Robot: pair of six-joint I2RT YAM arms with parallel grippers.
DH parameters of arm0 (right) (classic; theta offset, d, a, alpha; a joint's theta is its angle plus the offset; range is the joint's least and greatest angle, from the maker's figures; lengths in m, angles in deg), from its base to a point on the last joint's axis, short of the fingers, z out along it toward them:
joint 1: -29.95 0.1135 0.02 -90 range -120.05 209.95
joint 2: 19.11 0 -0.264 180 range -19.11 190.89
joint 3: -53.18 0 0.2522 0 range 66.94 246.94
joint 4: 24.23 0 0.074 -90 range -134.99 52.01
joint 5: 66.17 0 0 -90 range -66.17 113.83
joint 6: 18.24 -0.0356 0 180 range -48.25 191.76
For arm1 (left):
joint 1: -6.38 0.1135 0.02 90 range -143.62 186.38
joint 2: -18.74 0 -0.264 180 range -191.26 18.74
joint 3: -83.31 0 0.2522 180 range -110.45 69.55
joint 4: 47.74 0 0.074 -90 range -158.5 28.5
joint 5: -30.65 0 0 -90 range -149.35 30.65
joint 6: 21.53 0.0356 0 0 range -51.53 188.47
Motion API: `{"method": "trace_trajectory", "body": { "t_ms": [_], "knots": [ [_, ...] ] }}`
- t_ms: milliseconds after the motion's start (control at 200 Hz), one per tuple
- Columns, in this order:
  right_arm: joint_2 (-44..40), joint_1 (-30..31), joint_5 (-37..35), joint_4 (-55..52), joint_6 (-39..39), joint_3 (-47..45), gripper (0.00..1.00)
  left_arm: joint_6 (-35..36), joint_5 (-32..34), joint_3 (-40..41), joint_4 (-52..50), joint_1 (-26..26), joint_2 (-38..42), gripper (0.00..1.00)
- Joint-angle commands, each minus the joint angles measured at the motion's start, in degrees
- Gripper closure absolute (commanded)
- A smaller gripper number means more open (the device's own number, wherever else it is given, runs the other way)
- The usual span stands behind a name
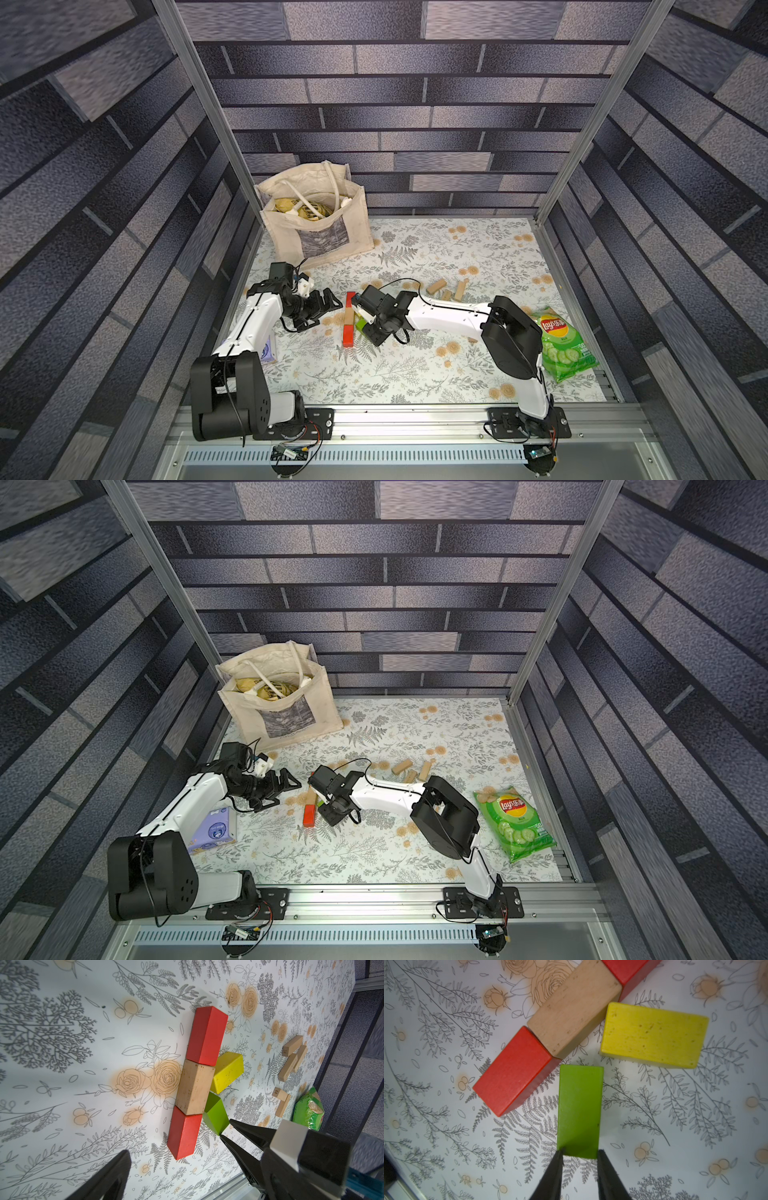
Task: Assemble the letter k with building blocks
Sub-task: Assemble the building block at the center of the board.
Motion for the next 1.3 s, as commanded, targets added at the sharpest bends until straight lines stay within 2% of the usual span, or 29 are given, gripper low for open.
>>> {"method": "trace_trajectory", "body": {
  "t_ms": [0,786,862,977,1042,1297],
  "knots": [
    [2.7,0.7,0.0,-1.3,0.9,0.7,0.69,1.1,-0.5,-0.6,-1.1,0.3,-0.5,0.00],
    [3.2,0.8,-1.5,-2.4,1.4,1.8,0.69,1.2,-0.8,-0.6,-1.0,0.4,-0.7,0.00],
    [2.6,0.7,-1.5,-2.2,1.1,1.3,0.65,1.2,-0.8,-0.6,-1.0,0.4,-0.7,0.00],
    [0.9,0.7,-2.0,-1.5,0.7,0.2,0.52,1.2,-1.0,-0.6,-1.0,0.4,-0.7,0.00],
    [0.1,0.7,-2.3,-0.8,0.6,-0.5,0.47,1.2,-1.1,-0.6,-1.0,0.4,-0.7,0.00],
    [-1.8,0.6,-1.7,0.3,-0.1,-1.4,0.46,1.2,-1.2,-0.6,-0.9,0.4,-0.6,0.00]
  ]
}}
